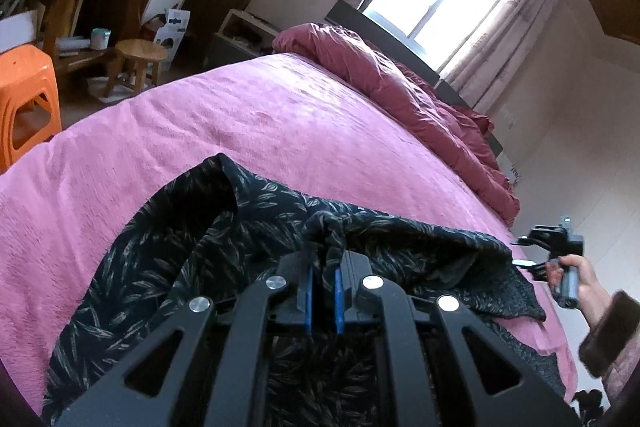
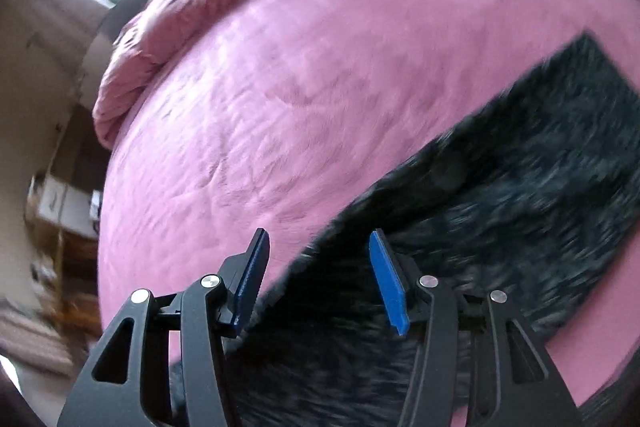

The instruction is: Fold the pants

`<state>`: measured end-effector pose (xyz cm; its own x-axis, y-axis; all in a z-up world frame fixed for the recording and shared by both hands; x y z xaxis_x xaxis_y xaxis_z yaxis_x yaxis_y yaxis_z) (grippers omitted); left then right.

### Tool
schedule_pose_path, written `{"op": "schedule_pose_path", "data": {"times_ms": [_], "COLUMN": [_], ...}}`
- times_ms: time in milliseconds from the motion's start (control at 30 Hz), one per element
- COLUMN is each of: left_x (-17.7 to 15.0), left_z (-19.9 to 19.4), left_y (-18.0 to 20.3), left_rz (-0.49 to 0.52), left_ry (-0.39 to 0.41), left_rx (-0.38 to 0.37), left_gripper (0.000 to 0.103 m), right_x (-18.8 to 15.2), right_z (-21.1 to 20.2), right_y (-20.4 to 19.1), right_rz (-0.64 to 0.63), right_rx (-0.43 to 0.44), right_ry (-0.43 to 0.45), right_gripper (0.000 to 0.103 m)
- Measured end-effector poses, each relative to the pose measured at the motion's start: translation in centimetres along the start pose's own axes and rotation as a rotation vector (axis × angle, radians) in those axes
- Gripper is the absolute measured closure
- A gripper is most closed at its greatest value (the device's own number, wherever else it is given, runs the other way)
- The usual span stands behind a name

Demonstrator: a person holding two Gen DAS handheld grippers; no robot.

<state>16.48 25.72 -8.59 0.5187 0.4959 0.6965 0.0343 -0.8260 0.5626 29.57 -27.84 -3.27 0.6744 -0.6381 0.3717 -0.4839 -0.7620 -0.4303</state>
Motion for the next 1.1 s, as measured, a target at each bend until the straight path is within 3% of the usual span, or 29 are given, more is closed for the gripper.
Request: {"op": "schedule_pose_path", "data": {"times_ms": [67,100,133,200,367,600,900,1100], "left_x": [0.1,0.1,0.1,0.6,1.9,2.6,-1.3,-3.0], "left_z": [0.2,0.2,0.0,-0.6,-2.9,-8.2,-11.1,-12.4], "left_y": [-0.4,-0.5,-0.7,-0.8,0.0,1.4,-1.8,-2.8], "left_rz": [-0.016,-0.025,-0.033,-0.053,-0.041,-0.024,-0.156,-0.154], "left_ry": [-0.005,-0.005,-0.004,0.024,0.119,0.231,0.177,0.163], "left_rx": [-0.014,-0.027,-0.040,-0.066,-0.072,-0.150,-0.135,-0.076], "left_gripper": [0.096,0.096,0.096,0.096,0.096,0.096,0.096,0.096], "right_x": [-0.3,-0.7,-0.9,-1.3,-2.6,-7.2,-16.9,-22.8], "right_z": [1.2,1.3,1.4,0.5,-5.1,-12.6,-19.4,-18.5], "right_y": [0.0,-0.1,0.1,0.3,1.3,4.9,10.9,14.3], "right_rz": [0.037,0.049,0.066,0.062,0.021,-0.066,-0.149,-0.114], "right_rx": [-0.038,-0.033,-0.003,0.030,0.163,0.258,0.355,0.360], "right_ry": [-0.017,-0.019,-0.019,-0.003,0.030,0.054,0.087,0.080], "right_gripper": [0.069,0.084,0.092,0.097,0.098,0.097,0.098,0.098]}}
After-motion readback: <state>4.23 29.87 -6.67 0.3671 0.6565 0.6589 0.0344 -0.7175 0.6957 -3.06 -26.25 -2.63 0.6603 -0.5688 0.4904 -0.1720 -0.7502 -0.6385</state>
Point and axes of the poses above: each gripper's, at about its wrist camera, not at the fingertips, and z roughly the way its jaws point, y to its right, x to its top, the point moved 4 cm from there along z, roughly the way its jaws point
